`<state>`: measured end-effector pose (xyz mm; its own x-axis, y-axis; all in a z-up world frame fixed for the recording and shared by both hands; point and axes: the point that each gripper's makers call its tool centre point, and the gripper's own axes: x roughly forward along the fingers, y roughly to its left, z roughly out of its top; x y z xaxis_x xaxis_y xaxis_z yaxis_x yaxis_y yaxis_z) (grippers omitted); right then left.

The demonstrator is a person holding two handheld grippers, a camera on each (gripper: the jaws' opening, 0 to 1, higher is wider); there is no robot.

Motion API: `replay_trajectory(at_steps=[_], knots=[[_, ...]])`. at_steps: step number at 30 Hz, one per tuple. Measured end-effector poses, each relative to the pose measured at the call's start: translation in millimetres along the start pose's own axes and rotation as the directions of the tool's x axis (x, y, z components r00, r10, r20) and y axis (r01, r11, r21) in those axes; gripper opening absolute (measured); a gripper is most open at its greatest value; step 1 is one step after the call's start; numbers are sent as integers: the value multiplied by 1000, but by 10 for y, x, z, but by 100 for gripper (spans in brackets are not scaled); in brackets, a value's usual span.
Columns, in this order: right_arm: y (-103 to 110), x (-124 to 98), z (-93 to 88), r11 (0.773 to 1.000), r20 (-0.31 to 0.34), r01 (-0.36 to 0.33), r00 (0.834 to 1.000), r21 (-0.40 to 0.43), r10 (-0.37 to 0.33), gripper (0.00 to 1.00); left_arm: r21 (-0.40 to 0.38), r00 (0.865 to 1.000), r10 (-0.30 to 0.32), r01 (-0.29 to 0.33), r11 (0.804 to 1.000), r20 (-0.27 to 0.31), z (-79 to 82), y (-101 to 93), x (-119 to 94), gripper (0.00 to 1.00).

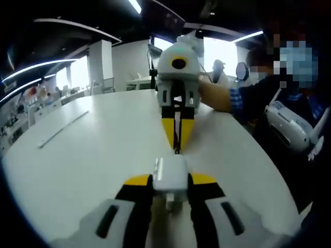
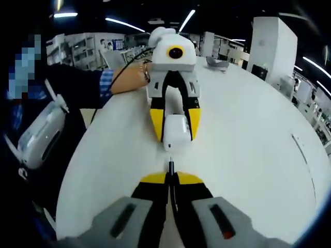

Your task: Plug the desk Type‑C cable into the charger adapter.

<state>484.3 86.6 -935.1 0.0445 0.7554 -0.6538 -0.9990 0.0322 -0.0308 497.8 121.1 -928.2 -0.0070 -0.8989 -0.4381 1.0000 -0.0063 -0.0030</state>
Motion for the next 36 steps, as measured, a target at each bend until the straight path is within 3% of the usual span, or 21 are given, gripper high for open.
replay_trajectory(at_steps=[12, 36], knots=[[37, 62, 89, 1000, 58, -7, 998, -16, 8, 4, -8, 1000, -5, 5, 1000, 14, 4, -56, 32, 27], [44, 98, 128, 1000, 96, -24, 995, -5, 25, 4, -17, 1000, -18, 19, 1000, 25, 12, -56, 54, 27]])
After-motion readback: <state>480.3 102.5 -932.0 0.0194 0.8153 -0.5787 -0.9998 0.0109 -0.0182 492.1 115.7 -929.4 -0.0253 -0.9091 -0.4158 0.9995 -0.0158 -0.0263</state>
